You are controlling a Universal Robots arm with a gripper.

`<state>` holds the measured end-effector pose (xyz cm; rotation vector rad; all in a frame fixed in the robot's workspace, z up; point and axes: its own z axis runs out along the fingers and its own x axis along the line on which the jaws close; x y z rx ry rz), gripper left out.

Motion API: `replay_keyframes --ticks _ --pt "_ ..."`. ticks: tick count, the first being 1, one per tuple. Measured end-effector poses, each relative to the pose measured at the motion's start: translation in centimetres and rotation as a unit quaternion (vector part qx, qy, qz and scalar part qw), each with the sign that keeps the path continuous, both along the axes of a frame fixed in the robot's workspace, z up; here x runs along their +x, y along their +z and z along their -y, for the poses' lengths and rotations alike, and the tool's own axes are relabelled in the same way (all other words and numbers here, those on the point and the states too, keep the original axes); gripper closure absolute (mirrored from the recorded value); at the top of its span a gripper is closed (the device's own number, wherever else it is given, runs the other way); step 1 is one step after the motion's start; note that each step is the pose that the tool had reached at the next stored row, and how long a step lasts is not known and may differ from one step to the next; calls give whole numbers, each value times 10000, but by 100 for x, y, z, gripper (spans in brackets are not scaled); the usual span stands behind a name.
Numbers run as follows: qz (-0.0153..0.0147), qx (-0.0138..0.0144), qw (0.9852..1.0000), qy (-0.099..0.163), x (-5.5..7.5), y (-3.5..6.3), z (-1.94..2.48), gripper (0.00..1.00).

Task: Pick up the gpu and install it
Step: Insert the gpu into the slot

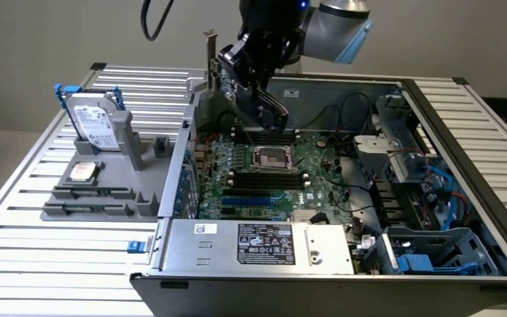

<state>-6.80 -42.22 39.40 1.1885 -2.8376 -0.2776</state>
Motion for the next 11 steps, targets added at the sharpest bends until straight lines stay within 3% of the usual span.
replay_keyframes --ticks 5,11 --pt "56 0 9990 455 0 0 0 74" --pt "136 13 9953 956 0 1 0 74"
